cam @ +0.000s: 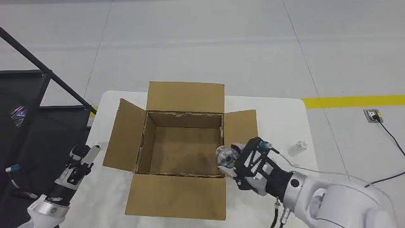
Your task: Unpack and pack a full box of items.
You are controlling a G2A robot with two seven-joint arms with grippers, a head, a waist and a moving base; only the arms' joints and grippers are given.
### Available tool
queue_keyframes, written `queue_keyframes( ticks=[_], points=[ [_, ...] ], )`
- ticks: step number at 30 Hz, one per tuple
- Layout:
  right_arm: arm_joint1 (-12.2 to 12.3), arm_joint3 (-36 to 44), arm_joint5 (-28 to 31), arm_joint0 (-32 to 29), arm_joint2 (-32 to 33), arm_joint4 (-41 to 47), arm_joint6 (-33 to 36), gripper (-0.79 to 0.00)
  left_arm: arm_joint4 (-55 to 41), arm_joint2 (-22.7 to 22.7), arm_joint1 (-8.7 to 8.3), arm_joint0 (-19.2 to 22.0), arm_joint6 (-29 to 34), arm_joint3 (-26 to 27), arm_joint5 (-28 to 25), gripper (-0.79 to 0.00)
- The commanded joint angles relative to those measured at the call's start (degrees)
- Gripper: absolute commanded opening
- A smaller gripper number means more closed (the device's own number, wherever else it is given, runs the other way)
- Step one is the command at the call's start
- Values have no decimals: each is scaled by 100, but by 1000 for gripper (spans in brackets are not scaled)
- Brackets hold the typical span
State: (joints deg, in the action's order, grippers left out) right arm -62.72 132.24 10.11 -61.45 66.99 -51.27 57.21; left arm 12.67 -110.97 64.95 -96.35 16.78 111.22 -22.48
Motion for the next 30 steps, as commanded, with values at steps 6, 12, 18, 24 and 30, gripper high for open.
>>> queue_keyframes(
  ticks=[6,12,18,24,30],
  points=[
    [-450,-1420,-1027,1503,-1999,-558,-393,-785,0,0,0,0,0,0,0,0],
    [-577,-1814,-1094,1857,-2243,-366,-412,-785,0,0,0,0,0,0,0,0],
    [-577,-1814,-1094,1857,-2243,-366,-412,-785,0,0,0,0,0,0,0,0],
    [-596,-2034,-997,1774,-2234,-246,-679,-785,0,0,0,0,0,0,0,0],
    [-918,-3499,-880,2534,-2644,318,-1128,-785,0,0,0,0,0,0,0,0]
  ],
)
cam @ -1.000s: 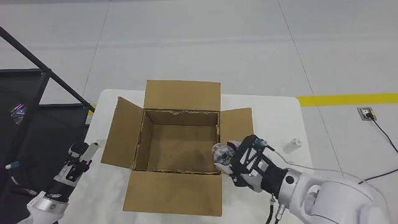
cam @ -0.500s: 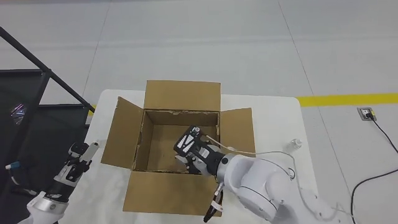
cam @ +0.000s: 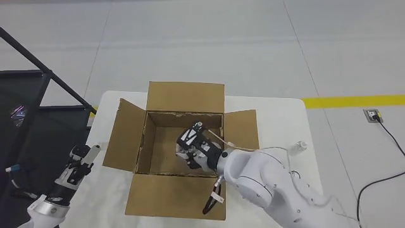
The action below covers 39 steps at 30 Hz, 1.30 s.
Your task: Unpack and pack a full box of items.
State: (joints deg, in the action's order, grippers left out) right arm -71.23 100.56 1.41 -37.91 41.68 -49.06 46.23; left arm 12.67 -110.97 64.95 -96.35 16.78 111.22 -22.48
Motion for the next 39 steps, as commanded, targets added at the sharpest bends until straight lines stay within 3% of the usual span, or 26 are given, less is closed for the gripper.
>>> queue_keyframes(
  ticks=[1,8,15,17,18,19,22,27,31,35,39],
  points=[
    [-154,-649,-2,367,-242,198,-81,-785,0,0,0,0,0,0,0,0],
    [-951,-3242,54,1483,-1257,931,-530,-785,0,0,0,0,0,0,0,0],
    [-1718,-5020,453,1924,-1817,1557,-841,-785,0,0,0,0,0,0,0,0],
    [-1873,-5392,583,1992,-1879,1631,-915,-514,0,0,0,0,0,0,0,0],
    [-1942,-5534,619,2017,-1902,1650,-958,-449,0,0,0,0,0,0,0,0],
    [-2004,-5662,665,2037,-1917,1671,-1001,-203,0,0,0,0,0,0,0,0],
    [-2147,-5962,763,2092,-1925,1699,-1109,-12,0,0,0,0,0,0,0,0],
    [-2242,-6051,874,2121,-1869,1553,-1390,0,0,0,0,0,0,0,0,0],
    [-2163,-5684,917,2059,-1729,1305,-1614,0,0,0,0,0,0,0,0,0],
    [-1904,-4833,836,1836,-1453,869,-1648,0,0,0,0,0,0,0,0,0],
    [-1489,-3444,594,1286,-980,216,-1398,0,0,0,0,0,0,0,0,0]
  ],
)
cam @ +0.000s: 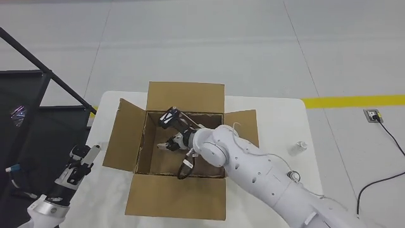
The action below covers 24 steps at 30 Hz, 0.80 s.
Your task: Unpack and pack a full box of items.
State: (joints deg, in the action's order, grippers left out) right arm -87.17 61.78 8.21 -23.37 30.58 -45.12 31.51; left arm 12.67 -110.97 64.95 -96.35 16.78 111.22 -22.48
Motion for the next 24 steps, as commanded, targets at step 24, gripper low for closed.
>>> queue_keyframes(
  ticks=[24],
  points=[
    [1566,6625,-1410,-6848,5886,-2041,436,0,0,0,0,0,0,0,0,0]
  ],
)
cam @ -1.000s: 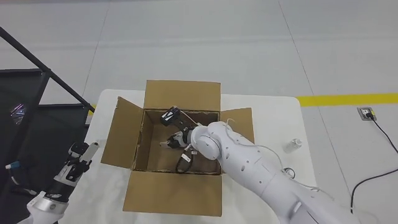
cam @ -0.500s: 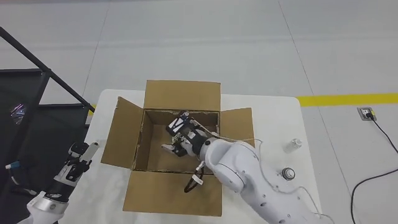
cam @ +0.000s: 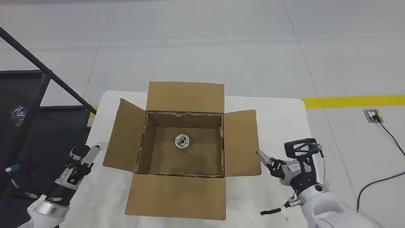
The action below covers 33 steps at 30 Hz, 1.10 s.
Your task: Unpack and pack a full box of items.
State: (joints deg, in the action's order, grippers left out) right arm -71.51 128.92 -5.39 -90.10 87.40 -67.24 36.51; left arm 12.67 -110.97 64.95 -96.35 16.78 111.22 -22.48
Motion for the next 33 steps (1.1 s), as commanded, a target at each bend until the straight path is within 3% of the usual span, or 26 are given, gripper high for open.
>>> queue_keyframes(
  ticks=[1,7,11,19,23,25,27,28,29,33],
  points=[
    [-1,-171,-15,-301,322,354,-149,0,0,0,0,0,0,0,0,0],
    [6,-889,-87,-533,743,839,-137,0,0,0,0,0,0,0,0,0],
    [-8,-1366,-548,-252,703,858,90,0,0,0,0,0,0,0,0,0],
    [-23,-2235,-455,301,385,984,135,0,0,0,0,0,0,0,0,0],
    [-19,-2312,-501,378,305,890,277,-222,0,0,0,0,0,0,0,0],
    [-16,-2334,-592,401,290,809,358,-419,0,0,0,0,0,0,0,0],
    [-15,-2353,-681,424,262,742,419,-563,0,0,0,0,0,0,0,0],
    [-15,-2374,-767,441,254,679,461,-702,0,0,0,0,0,0,0,0],
    [-16,-2378,-811,462,235,646,485,-785,0,0,0,0,0,0,0,0],
    [-24,-2366,-951,496,193,594,436,-785,0,0,0,0,0,0,0,0]
  ],
)
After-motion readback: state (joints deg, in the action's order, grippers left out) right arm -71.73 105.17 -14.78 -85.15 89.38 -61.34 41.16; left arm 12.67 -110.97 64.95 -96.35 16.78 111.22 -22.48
